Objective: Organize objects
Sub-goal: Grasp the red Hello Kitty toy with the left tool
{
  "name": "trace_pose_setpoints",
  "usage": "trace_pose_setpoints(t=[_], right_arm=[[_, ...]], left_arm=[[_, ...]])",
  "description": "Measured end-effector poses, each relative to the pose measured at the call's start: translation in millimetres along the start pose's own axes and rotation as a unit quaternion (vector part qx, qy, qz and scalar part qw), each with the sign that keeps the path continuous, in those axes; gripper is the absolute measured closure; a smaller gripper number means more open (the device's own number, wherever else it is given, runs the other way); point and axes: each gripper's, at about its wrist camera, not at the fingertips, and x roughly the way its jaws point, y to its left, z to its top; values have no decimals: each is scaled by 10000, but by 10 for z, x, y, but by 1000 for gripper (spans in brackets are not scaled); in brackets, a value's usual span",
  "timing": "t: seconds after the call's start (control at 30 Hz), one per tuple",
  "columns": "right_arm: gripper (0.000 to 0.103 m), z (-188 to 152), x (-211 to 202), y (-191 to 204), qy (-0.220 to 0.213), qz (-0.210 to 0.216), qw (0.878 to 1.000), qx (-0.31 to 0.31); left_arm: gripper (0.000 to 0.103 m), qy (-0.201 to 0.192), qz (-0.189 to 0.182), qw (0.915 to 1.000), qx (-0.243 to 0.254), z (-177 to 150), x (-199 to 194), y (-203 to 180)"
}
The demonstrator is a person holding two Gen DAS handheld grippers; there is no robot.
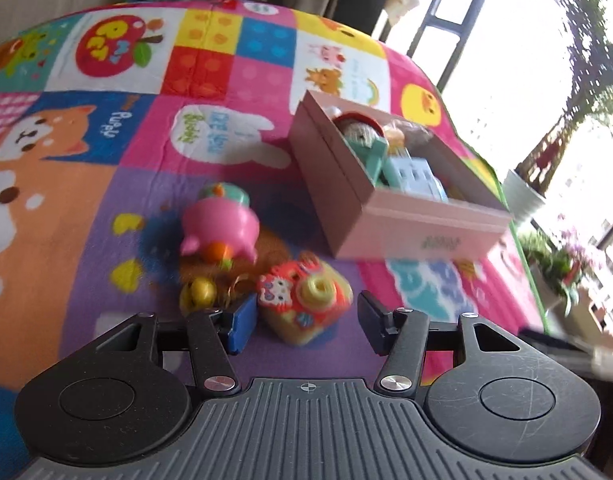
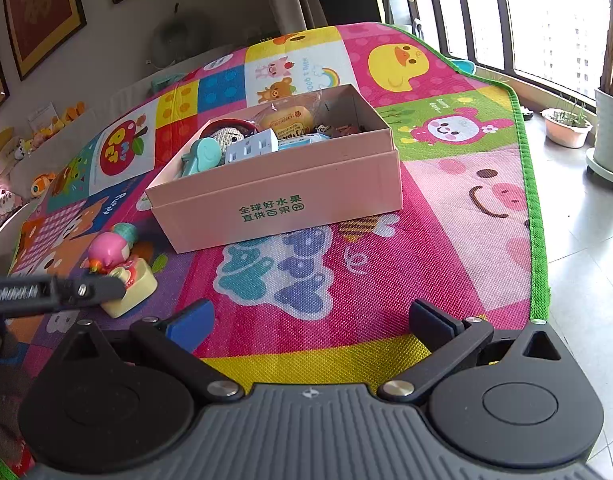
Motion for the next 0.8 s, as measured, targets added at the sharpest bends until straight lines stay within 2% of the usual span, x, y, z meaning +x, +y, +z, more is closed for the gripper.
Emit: trace_pose_setpoints(t=[0.2,0.27,0.4,0.6,0.8], right_arm=[[0,-2,-3,-4,-7,14,10000,18],[0,-3,-3,-9,-8,20,10000,28],[0,-3,-7,-11,-9,22,10000,29],[0,-2,-4,-13,-17,38,10000,51],[0,1,0,-15,-21,47,10000,61]], left_arm=[[42,-5,271,9994,201,175,303,-159],[41,-95,440,9984,330,175,345,-206],[40,-251,514,9957,728,103,348,-260],[39,-333,276,9929,1109,-34,241,-280],[40,-164,155,9908,1333,-197,2,-281]])
